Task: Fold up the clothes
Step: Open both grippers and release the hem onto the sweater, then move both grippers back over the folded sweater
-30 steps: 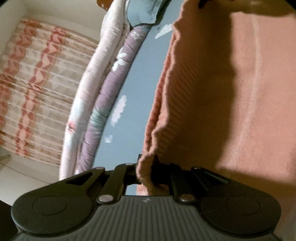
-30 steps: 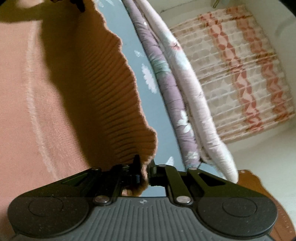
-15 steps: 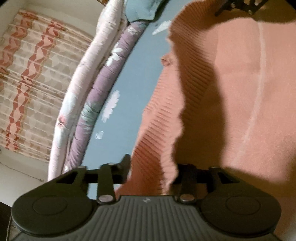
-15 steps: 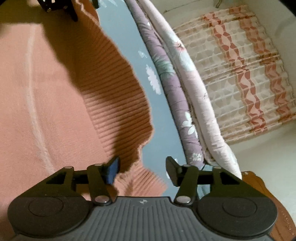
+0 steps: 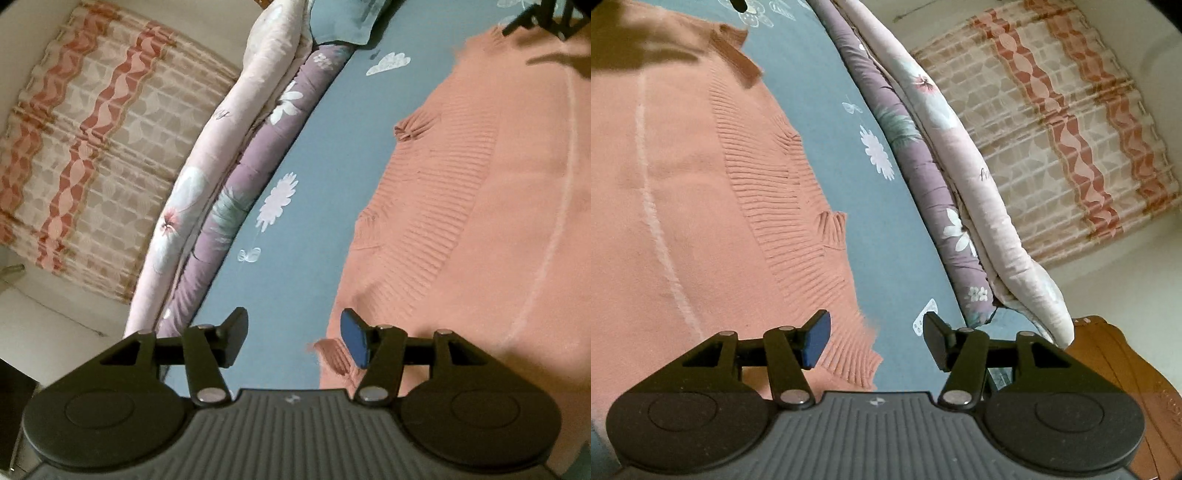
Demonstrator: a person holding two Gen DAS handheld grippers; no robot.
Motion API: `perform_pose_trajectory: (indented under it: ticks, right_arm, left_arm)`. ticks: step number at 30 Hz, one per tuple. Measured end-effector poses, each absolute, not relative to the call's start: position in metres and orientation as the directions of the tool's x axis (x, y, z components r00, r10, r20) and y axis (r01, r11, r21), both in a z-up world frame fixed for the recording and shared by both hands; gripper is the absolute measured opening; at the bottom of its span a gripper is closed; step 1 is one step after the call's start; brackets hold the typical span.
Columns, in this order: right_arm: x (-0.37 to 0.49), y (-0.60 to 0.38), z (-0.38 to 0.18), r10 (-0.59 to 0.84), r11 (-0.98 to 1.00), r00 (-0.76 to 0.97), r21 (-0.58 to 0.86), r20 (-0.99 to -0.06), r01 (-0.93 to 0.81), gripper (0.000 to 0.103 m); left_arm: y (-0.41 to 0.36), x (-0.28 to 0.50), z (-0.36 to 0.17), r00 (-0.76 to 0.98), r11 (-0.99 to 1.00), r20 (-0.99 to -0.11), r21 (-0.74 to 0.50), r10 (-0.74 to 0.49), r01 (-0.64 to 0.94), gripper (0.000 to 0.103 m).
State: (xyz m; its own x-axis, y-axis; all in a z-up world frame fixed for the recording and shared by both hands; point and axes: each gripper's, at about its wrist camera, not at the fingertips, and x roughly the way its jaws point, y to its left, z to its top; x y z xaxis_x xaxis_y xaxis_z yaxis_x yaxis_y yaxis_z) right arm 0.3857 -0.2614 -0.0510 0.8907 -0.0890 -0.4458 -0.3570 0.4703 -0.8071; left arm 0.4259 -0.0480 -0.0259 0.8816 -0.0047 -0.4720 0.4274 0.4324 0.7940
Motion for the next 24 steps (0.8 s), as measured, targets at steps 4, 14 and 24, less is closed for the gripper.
perform_pose_trajectory:
  ticks: [4, 14, 24]
  right_arm:
    - [0.379, -0.259, -0.057, -0.060, 0.469, 0.875, -0.787, -0.480, -0.400, 0.061]
    - [0.365, -0.282, -0.066, -0.022, 0.706, 0.775, -0.559, -0.631, -0.435, 0.061]
    - [0.313, -0.306, -0.069, 0.001, 0.888, 0.717, -0.329, -0.697, -0.321, 0.061]
  left_arm:
    - [-0.054, 0.415, -0.037, 0.856, 0.418, -0.516, 0.769, -0.040, 0.484, 0.058]
    - [-0.009, 0.415, -0.075, 0.697, 0.762, -0.714, 0.413, -0.069, 0.499, 0.058]
    - [0.038, 0.372, -0.069, 0.615, 0.882, -0.785, 0.237, -0.073, 0.407, 0.059]
